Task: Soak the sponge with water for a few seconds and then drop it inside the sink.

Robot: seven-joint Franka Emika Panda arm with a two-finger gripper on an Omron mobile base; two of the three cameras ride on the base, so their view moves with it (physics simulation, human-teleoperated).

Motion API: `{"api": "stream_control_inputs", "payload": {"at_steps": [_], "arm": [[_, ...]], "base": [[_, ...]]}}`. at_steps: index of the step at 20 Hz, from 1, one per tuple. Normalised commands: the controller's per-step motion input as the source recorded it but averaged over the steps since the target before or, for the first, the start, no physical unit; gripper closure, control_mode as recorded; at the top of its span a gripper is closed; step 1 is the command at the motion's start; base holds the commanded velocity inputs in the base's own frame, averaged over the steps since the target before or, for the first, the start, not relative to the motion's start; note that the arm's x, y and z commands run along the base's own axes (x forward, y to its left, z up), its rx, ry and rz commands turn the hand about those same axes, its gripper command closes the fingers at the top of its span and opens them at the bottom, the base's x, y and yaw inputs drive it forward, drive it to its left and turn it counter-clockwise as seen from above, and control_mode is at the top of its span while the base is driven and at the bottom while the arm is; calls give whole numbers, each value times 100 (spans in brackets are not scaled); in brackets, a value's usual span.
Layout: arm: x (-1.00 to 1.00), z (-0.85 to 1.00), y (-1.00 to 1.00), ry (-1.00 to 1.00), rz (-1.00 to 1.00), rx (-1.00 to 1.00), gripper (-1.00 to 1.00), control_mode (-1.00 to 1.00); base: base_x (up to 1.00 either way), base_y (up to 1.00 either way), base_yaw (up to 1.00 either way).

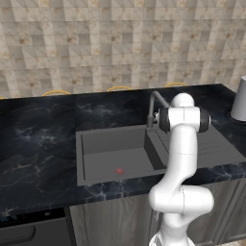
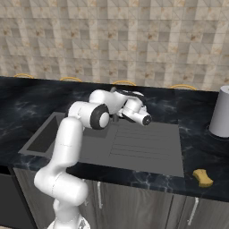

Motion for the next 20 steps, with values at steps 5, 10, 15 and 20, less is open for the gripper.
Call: {"api": "stream_control_inputs", "payload": {"at_steps": [5, 10, 15, 20], "arm": [[0, -12, -41, 0, -3, 0, -100, -100], [0, -8, -51, 0, -1, 0, -100, -100], [0, -17, -55, 0, 0, 0, -100, -100], [0, -26, -53, 0, 0, 0, -100, -100]], "base": [[0, 0, 0], [0, 0, 0], [0, 0, 0], [0, 0, 0]]}}
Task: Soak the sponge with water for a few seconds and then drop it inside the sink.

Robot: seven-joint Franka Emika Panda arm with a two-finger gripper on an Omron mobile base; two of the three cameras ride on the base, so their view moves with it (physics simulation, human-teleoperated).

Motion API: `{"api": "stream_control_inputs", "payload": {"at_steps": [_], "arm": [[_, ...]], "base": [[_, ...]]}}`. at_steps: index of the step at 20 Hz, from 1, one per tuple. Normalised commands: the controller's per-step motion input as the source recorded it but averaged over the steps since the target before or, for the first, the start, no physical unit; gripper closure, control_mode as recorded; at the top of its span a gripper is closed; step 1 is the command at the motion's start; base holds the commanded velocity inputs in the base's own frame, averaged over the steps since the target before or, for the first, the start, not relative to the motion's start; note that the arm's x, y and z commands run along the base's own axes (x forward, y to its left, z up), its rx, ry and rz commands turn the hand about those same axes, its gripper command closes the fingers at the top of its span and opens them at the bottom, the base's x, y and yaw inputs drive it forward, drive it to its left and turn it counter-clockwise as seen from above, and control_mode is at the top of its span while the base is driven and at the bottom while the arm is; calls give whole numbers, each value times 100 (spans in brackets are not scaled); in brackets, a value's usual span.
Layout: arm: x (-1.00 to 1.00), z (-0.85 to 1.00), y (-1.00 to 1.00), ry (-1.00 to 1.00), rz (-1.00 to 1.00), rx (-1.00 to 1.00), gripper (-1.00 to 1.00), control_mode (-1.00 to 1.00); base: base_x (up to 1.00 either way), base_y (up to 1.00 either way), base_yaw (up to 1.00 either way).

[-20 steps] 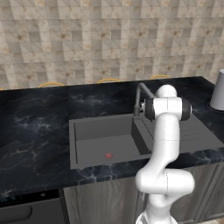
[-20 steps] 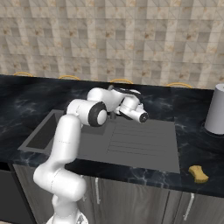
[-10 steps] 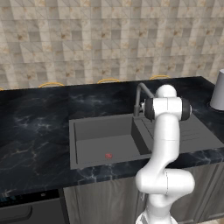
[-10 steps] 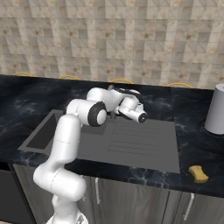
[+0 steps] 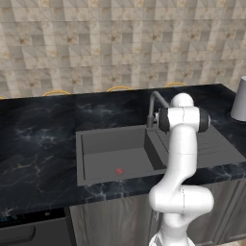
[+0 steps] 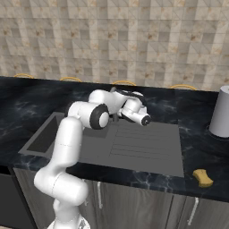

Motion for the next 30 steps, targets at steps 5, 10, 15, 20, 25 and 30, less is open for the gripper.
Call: {"api": "stream_control_inputs", "payload": {"at_steps": [5, 10, 15, 20, 25, 30], "arm": [[0, -29, -67, 2, 0, 0, -100, -100], [0, -29, -69, 1, 0, 0, -100, -100], [0, -35, -64, 0, 0, 0, -100, -100], [-4, -41, -58, 0, 0, 0, -100, -100], [-7, -43, -60, 0, 0, 0, -100, -100], [-10, -43, -58, 0, 0, 0, -100, -100]], "base": [[0, 0, 0], [0, 0, 0], [0, 0, 0], [0, 0, 0], [0, 0, 0], [0, 0, 0]]}}
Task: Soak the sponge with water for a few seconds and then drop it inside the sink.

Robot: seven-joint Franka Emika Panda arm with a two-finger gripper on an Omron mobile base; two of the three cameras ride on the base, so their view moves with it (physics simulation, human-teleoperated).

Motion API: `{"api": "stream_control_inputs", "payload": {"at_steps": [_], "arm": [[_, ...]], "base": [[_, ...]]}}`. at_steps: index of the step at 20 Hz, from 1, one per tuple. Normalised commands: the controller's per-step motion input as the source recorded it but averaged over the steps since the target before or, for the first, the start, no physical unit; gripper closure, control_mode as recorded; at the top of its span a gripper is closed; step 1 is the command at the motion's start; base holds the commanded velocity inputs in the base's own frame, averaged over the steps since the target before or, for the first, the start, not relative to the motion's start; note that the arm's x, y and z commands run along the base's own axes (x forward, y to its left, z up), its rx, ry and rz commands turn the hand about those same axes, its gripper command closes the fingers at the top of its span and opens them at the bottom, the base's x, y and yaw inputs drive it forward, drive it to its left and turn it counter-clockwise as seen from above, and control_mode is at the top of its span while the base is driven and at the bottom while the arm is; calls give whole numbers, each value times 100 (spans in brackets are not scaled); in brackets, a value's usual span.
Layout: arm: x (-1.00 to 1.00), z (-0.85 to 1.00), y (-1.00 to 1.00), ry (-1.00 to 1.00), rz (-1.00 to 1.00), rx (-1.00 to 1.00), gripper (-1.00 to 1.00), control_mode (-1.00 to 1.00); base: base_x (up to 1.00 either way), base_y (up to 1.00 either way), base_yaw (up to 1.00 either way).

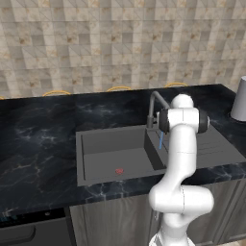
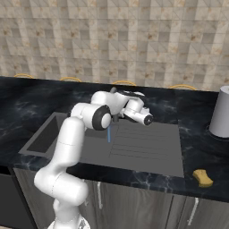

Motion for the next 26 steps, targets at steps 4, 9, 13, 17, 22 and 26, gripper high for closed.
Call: {"api": "stream_control_inputs", "payload": {"at_steps": [4, 9, 13, 17, 22, 26], "arm": [[-12, -32, -49, 0, 0, 0, -100, -100], [-23, 0, -27, 0, 0, 7, -100, -100], [-42, 0, -17, 0, 0, 10, -100, -100], [-52, 0, -13, 0, 0, 10, -100, -100], [-53, 10, -8, 1, 0, 8, -100, -100], [-47, 29, -13, 12, 0, 7, -100, -100]], "base": [[0, 0, 0], [0, 0, 0], [0, 0, 0], [0, 0, 0], [0, 0, 0], [0, 0, 0]]}}
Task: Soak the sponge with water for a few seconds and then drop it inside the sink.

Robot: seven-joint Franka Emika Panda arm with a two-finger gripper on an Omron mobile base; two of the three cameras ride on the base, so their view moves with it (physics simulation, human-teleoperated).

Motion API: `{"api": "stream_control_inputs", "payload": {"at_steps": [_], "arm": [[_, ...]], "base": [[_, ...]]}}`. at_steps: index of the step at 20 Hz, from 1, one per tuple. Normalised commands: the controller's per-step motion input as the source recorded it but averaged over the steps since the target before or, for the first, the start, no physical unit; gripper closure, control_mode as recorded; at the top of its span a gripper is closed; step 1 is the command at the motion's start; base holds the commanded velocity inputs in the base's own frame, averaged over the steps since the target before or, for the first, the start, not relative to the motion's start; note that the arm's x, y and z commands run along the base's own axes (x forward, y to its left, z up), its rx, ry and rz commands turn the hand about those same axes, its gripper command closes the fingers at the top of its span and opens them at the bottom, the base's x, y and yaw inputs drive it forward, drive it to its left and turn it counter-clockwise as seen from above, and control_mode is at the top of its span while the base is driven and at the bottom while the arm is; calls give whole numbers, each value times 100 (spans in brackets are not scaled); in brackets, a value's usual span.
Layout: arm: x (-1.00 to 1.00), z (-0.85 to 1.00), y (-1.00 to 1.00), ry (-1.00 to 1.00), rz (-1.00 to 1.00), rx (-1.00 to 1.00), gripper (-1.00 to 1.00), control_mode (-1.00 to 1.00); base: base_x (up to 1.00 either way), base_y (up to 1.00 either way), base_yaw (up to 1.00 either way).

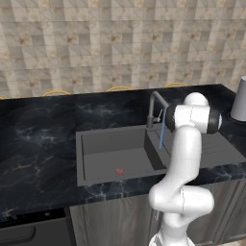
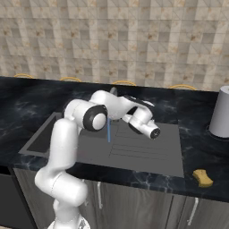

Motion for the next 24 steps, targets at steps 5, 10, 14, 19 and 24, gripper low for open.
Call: {"api": "stream_control_inputs", "payload": {"at_steps": [5, 10, 14, 19, 24], "arm": [[-48, 27, -23, 16, 0, 7, -100, -100], [-54, 23, -24, 13, 0, 7, -100, -100], [-59, 22, -14, 8, 0, 6, -100, -100], [-59, 16, -7, 5, 0, 4, -100, -100], [-60, 23, -1, 5, 0, 0, -100, -100]], "base": [[0, 0, 0], [0, 0, 0], [0, 0, 0], [0, 0, 0], [0, 0, 0]]}}
